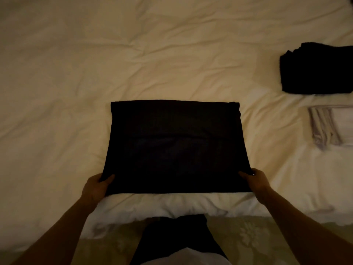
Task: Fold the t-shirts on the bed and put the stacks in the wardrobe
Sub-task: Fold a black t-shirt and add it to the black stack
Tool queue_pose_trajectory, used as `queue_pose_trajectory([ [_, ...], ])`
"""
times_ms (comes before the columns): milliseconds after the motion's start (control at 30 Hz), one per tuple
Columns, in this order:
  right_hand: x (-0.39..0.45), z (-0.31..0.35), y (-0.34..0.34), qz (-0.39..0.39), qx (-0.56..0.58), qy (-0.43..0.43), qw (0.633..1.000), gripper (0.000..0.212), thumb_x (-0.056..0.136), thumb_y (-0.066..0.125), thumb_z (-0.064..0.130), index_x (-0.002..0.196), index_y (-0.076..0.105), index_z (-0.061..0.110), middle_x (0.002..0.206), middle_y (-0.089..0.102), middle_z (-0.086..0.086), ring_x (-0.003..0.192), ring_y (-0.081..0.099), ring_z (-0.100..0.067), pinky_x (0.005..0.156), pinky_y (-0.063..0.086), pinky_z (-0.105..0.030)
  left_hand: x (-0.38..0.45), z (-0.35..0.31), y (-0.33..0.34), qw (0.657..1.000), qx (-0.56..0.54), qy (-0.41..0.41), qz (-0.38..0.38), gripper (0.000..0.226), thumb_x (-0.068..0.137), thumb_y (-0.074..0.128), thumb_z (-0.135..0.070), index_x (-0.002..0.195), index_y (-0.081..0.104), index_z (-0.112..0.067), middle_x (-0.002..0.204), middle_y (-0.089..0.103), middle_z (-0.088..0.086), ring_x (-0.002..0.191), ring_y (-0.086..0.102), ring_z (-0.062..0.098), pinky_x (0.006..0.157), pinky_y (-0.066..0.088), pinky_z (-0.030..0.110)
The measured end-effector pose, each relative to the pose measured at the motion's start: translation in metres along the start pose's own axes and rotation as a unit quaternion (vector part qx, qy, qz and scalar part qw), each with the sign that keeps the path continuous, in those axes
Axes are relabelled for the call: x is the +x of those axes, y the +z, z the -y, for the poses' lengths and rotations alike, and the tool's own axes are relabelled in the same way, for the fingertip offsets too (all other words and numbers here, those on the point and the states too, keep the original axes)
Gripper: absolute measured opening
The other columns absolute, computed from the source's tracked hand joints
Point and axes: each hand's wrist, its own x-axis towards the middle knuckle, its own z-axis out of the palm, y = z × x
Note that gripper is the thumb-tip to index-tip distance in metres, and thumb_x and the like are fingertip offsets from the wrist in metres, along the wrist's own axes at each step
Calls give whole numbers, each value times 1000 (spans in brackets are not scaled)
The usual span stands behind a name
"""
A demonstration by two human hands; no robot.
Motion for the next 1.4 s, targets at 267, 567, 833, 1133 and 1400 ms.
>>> queue_pose_trajectory([
  [267,-45,-12,-18,-91,163,-56,981,18,97,60,14,100,60,-4,74,54,-14,61,50,-22,45,45,-20,-16,-6,-28,993,-87,72,-32,14,93,67,-24,88,68,-12,76,64,16,60,64,24,57,53,29],
  [567,-44,-51,-18,-72,56,10,996,26,93,65,13,108,62,-8,95,65,-25,77,64,-31,67,56,-35,-14,43,-27,999,29,-18,18,20,93,67,-20,97,66,-1,76,67,17,67,63,30,62,53,33],
  [833,-37,-7,-17,-144,-136,-21,980,34,94,58,34,113,55,6,105,58,-14,96,56,-32,86,47,-42,1,-6,-24,985,125,81,-92,33,97,61,-33,113,66,-4,113,67,18,107,60,39,90,47,43],
  [1133,8,86,8,-56,-46,-51,996,43,93,59,47,103,57,5,92,68,-14,83,67,-31,81,57,-46,49,-99,19,997,-70,7,-19,36,92,64,-45,95,60,-9,90,67,14,78,66,31,83,57,46],
  [1400,50,112,27,-81,180,31,980,19,96,61,17,112,53,8,95,65,-10,72,68,-22,70,58,-32,86,-108,40,956,-258,-120,-67,11,92,66,-11,95,60,-2,87,63,16,64,60,19,55,53,26],
])
